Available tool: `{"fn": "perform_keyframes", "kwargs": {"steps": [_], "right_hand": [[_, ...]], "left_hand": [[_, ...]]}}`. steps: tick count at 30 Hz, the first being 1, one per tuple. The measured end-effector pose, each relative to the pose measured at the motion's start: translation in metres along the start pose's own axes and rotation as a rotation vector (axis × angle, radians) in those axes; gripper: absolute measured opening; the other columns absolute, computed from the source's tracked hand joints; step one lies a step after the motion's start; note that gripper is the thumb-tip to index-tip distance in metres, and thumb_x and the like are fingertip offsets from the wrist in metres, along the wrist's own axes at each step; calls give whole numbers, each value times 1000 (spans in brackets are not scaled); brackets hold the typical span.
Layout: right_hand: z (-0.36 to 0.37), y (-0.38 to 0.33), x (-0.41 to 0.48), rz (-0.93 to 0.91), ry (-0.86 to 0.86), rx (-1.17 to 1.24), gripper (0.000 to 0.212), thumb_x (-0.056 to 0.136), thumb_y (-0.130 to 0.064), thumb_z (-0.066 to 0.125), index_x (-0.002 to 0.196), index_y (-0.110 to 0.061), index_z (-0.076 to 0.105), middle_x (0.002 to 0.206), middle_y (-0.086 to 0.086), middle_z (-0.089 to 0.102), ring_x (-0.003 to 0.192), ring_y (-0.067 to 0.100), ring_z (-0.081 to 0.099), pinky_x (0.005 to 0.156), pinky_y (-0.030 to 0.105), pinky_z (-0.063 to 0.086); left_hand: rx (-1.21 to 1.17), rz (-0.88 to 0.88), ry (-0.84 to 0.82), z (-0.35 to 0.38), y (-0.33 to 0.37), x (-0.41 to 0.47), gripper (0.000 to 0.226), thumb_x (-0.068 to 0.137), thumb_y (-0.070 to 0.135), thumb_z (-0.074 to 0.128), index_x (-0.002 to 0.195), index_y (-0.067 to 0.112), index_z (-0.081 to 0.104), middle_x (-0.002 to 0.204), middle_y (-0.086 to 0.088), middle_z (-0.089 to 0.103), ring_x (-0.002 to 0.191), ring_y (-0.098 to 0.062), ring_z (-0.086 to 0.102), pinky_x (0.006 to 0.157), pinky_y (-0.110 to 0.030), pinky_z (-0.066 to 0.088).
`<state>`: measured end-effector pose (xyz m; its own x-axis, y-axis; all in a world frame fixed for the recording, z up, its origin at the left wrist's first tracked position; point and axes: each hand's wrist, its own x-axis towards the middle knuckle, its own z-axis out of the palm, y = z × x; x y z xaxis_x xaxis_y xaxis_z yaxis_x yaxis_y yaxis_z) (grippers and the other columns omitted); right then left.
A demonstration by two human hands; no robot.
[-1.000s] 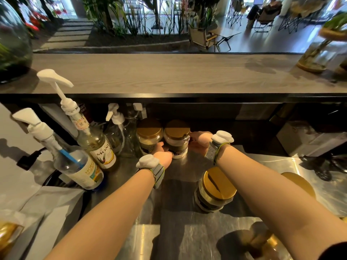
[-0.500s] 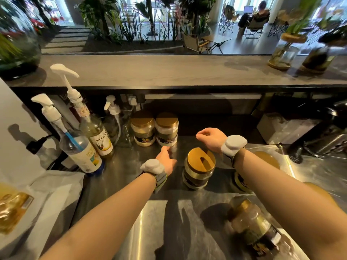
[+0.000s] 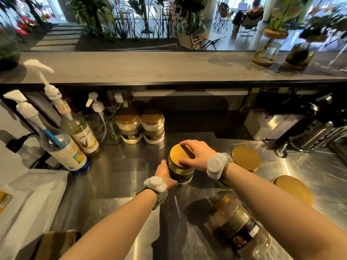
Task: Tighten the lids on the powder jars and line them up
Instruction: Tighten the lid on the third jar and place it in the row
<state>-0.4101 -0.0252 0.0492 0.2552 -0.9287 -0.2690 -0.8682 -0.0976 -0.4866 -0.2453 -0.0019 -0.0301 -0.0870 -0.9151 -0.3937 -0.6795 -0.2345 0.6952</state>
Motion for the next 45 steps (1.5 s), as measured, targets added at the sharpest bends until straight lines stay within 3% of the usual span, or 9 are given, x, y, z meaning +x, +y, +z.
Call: {"fn": "perform_keyframes", "kwargs": {"steps": [4,11,18,24,31,36,42,45], "right_hand": [[-5,4,1,-63,-2,-259,81,79,-72,49,146,-33,25,152,-6,35,140,22,32,108,49,35],[-11,10,13,-67,35,-356,93,74,-82,39,147,-25,26,153,-2,33,138,23,35,108,46,38],[-21,30,39,19,56,-205,87,70,-88,29,123,-23,52,116,1,57,98,17,58,78,34,57],[-23,43,55,84,75,-20,84,60,-95,28,94,-24,59,91,-2,63,75,12,63,69,34,59],[-21,39,47,130,43,34,78,71,-84,38,109,-18,55,104,2,58,84,16,60,73,31,57],[-12,32,27,159,-24,112,75,75,-79,44,111,-14,55,102,5,64,87,18,63,81,38,58],[8,11,-20,155,-142,211,72,76,-75,47,119,-19,54,112,0,64,98,16,63,90,36,54],[10,1,-44,99,-249,239,76,76,-63,62,136,-20,42,131,-1,55,117,18,56,97,30,47]], "left_hand": [[18,-43,26,7,5,-1,83,59,21,86,123,11,34,125,-12,49,118,-30,52,94,-37,49],[11,-95,55,11,15,8,100,51,38,90,129,13,32,131,-8,49,125,-29,47,101,-43,47],[-71,-135,68,19,25,25,100,53,40,90,133,13,36,132,-6,51,125,-28,49,102,-39,46],[-129,-127,111,25,29,38,91,53,40,90,129,15,48,115,-2,65,110,-23,61,92,-33,52],[-89,-98,153,20,28,33,96,53,40,88,134,21,39,120,0,61,114,-23,58,96,-36,52],[32,-85,166,12,11,12,98,47,43,88,129,24,38,127,-2,53,124,-26,48,101,-46,48],[105,29,216,0,-16,-41,102,42,41,92,129,33,40,113,10,47,115,-16,48,100,-34,45],[138,100,216,-8,-34,-67,95,41,45,90,123,37,43,108,17,47,112,-12,46,96,-32,47]]}}
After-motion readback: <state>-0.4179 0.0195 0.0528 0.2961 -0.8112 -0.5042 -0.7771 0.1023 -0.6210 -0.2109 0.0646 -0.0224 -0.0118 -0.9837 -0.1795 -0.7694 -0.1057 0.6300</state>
